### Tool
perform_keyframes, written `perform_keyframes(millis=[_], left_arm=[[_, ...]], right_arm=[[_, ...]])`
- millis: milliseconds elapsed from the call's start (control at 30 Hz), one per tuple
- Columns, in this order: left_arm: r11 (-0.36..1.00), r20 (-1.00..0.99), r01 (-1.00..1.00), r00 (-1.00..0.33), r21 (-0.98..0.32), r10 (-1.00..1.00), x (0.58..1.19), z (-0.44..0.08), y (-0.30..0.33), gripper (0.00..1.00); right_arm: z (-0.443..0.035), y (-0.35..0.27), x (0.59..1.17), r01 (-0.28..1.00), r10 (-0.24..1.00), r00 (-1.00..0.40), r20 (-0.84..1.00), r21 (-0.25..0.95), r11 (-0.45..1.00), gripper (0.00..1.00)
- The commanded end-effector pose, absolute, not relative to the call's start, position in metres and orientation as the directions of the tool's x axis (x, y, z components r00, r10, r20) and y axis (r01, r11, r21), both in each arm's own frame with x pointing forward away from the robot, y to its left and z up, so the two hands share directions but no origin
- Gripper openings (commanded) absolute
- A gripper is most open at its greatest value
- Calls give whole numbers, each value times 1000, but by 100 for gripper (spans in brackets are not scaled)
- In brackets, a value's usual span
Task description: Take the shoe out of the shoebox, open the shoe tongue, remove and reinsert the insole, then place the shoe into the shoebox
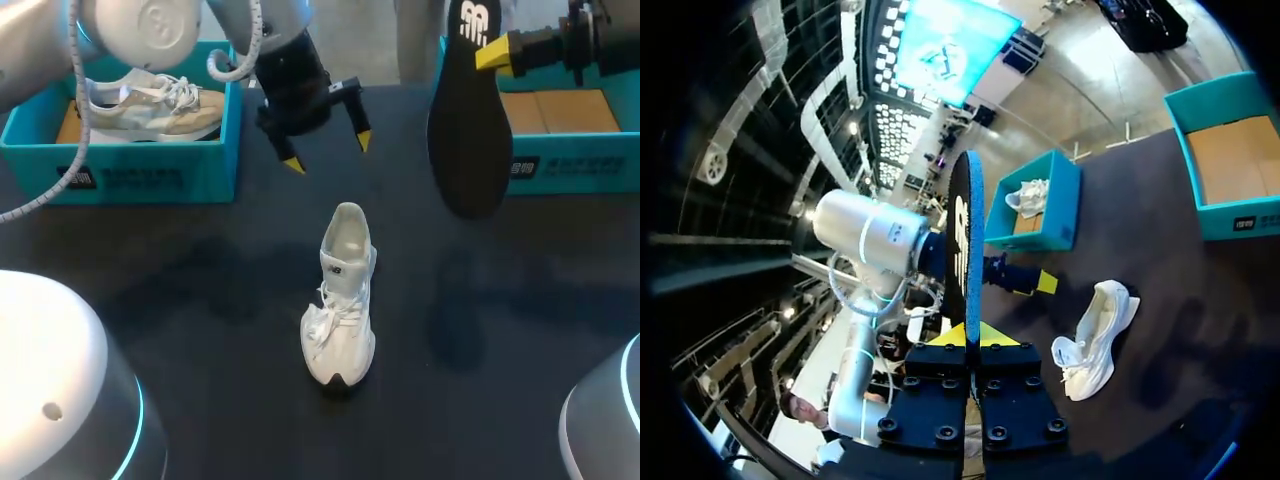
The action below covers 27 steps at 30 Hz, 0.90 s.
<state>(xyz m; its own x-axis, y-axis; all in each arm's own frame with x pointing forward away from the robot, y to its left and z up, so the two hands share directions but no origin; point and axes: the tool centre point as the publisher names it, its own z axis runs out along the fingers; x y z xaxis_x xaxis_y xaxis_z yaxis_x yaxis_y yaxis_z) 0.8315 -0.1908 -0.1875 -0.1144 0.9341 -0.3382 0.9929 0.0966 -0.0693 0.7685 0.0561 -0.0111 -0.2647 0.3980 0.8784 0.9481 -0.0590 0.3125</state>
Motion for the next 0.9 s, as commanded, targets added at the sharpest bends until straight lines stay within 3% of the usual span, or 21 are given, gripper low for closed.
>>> perform_keyframes(millis=[33,200,500,900], left_arm=[[96,-343,993,-113,-67,933,831,-189,-189,100],[96,-343,993,-113,-67,933,831,-189,-189,100],[183,-591,983,-149,-2,793,840,-158,-182,100],[224,-785,968,-54,109,617,864,-100,-180,100]], right_arm=[[-16,62,799,969,394,-242,887,242,52,0],[-24,61,809,980,364,-189,912,198,13,0],[-36,60,820,993,335,-100,937,115,-27,0],[-25,65,841,997,286,-18,958,40,-71,0]])
